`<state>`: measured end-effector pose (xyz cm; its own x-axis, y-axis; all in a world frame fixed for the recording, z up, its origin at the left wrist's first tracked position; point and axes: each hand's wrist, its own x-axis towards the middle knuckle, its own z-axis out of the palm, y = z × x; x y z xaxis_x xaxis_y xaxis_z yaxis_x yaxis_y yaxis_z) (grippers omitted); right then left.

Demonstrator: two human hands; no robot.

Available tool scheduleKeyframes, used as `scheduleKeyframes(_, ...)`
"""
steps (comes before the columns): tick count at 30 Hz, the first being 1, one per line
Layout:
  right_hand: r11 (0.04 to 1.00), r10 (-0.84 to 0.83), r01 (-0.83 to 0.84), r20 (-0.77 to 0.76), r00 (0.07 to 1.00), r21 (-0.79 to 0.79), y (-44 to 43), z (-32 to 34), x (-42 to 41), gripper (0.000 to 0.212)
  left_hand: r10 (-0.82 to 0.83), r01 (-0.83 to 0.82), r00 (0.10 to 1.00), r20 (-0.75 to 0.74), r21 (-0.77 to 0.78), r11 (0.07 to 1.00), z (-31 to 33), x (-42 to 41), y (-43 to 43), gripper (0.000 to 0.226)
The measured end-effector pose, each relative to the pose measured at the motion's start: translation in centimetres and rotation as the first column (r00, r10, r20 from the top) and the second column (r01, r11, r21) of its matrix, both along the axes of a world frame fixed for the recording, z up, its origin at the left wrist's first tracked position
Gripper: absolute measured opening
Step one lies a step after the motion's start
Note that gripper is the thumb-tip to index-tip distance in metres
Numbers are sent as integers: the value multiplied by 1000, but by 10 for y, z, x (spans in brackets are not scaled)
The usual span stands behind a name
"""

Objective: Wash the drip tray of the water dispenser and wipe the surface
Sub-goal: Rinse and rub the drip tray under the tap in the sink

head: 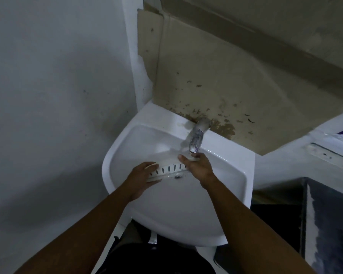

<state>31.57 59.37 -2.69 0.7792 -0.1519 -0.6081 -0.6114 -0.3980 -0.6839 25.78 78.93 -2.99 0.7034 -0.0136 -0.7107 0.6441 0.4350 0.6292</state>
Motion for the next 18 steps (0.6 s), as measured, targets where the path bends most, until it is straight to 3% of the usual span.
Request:
scheduleKeyframes(4, 985, -172, 170, 66, 983, 41, -8, -14, 0, 11, -57, 57, 998, 14, 17, 998, -3, -3, 2, 23)
scheduleKeyframes(10, 984, -138, 152, 143, 980, -94, 12, -7, 3, 31, -63, 59, 996, 66, 62, 996, -4, -7, 8, 26)
scheduleKeyframes(14, 1000, 14, -14, 8, 1000, -22, 31, 1, 3, 96, -52, 41, 994, 100, 103, 994, -3, -7, 11, 25)
scheduleKeyframes(15, 1000, 17, -17, 1, 1000, -4, 32, 0, 4, 102, -47, 35, 994, 102, 117, 993, -4, -7, 12, 24)
scheduleKeyframes(18, 1000, 5, -5, 34, 999, -21, 30, -2, 10, 78, -26, 15, 995, 98, 120, 993, -7, -10, 16, 21)
